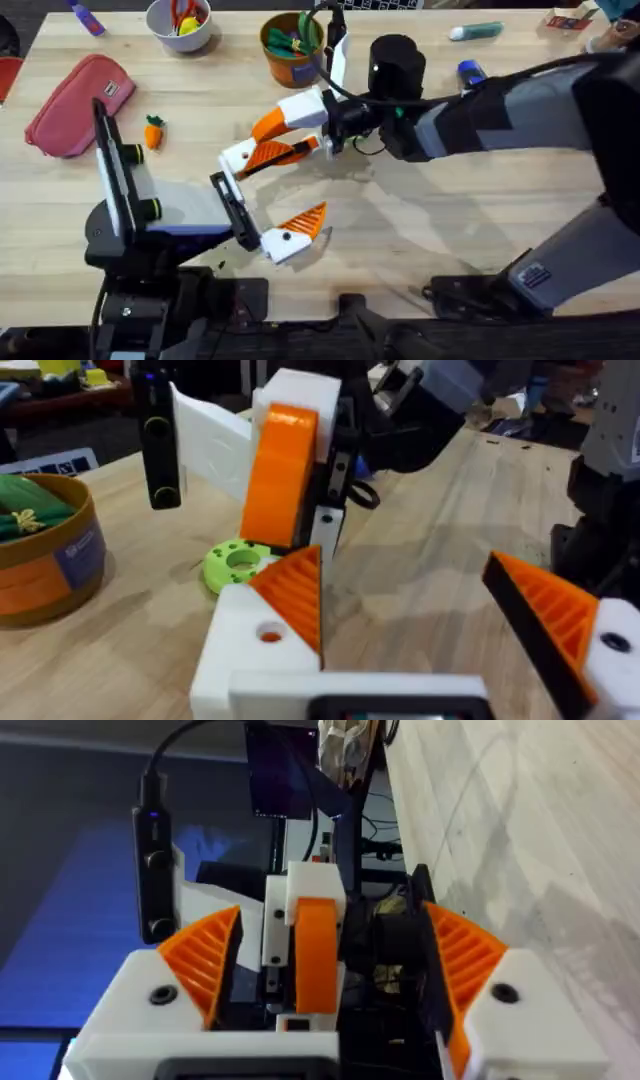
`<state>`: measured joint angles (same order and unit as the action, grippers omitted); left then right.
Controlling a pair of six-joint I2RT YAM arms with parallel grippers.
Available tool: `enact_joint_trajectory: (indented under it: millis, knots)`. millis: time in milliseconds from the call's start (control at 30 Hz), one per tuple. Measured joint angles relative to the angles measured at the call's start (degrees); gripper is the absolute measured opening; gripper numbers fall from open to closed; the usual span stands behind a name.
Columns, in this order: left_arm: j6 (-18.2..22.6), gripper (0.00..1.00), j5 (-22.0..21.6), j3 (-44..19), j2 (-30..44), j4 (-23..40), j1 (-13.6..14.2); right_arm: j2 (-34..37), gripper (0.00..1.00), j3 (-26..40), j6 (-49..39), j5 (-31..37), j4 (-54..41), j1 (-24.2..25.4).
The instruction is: Pick up the gripper from the table and insert it into the empty holder that is missing its gripper. Then pick up a screw, insert it into the mounting hole, and use the screwdriver to tighten it. Finally, clean up the table by picking up the vegetable and placing it into the bucket.
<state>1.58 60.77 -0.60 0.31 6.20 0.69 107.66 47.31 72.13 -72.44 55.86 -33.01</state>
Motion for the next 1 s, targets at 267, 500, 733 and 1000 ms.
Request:
enact_joint_trajectory:
  millis: [267, 500, 733, 1000]
  knots:
    - [0.0, 0.999, 0.1, 0.0, 0.0, 0.0, 0.0, 0.0, 0.960, 0.0, -0.2, 0.6, -0.9, 0.5]
    - [0.2, 0.999, 0.1, 0.0, 0.0, 0.0, 0.0, -8.6, 0.963, 0.0, -11.4, 3.9, -26.3, 5.5]
    - [0.2, 0.999, 0.1, 0.0, 0.0, 0.0, 0.0, -26.4, 0.965, 5.2, -32.7, 19.0, -68.4, 12.5]
    - [0.2, 0.999, 0.3, 0.0, 0.0, 0.0, 0.0, -30.6, 0.964, 23.8, -51.7, 40.6, -100.3, 13.0]
